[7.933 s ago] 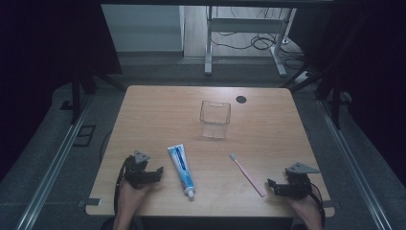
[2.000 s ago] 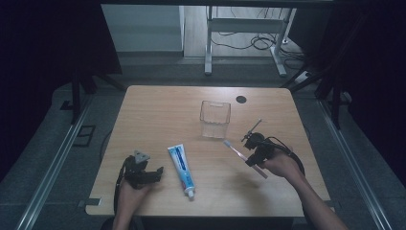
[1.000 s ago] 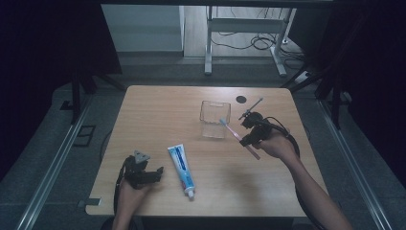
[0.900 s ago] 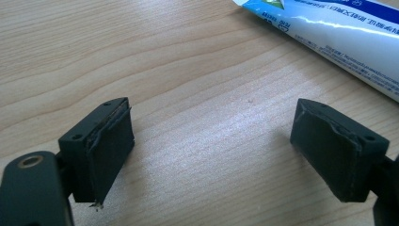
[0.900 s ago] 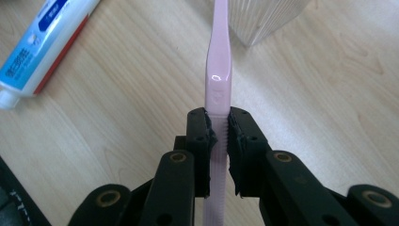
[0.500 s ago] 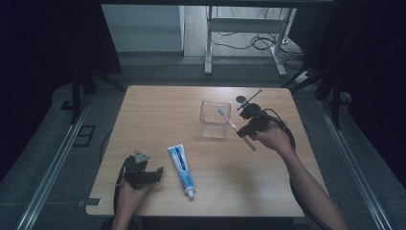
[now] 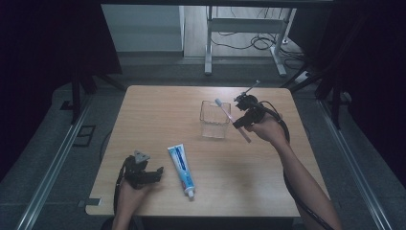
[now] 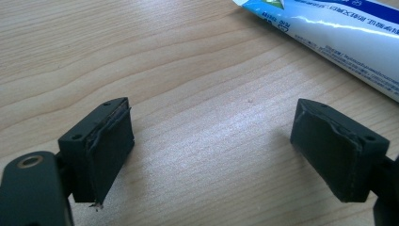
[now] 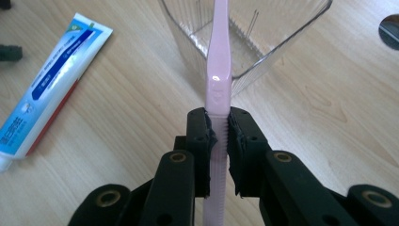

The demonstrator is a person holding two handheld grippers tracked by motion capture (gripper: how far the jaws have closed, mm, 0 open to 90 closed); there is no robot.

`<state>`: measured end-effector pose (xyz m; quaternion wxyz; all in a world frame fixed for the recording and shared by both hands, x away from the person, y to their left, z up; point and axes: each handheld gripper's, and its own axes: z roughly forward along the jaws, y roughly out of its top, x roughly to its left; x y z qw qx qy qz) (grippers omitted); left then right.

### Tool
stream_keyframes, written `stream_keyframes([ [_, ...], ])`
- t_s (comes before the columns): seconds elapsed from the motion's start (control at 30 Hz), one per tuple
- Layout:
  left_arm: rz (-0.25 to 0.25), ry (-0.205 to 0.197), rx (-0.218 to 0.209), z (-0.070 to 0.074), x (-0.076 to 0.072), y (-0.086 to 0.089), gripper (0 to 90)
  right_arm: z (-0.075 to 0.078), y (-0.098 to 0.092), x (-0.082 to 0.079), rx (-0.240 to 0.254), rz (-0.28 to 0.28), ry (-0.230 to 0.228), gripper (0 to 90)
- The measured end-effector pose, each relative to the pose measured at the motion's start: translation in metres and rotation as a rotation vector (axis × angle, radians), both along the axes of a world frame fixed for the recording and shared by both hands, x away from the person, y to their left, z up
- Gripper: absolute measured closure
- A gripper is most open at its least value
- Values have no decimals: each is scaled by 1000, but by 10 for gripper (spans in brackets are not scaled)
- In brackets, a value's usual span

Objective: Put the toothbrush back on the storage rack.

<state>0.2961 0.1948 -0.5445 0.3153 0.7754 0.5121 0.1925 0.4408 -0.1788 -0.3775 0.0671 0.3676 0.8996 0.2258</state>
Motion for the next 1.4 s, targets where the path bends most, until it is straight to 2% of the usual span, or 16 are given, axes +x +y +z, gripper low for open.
stream_keyframes([
  [0.73, -4, 1, 1, 0, 0, 0, 136, 11, 26, 32, 33, -11, -64, 787],
  [1.4, -5, 0, 2, 0, 0, 0, 136, 10, 47, 57, 90, -41, -109, 787],
])
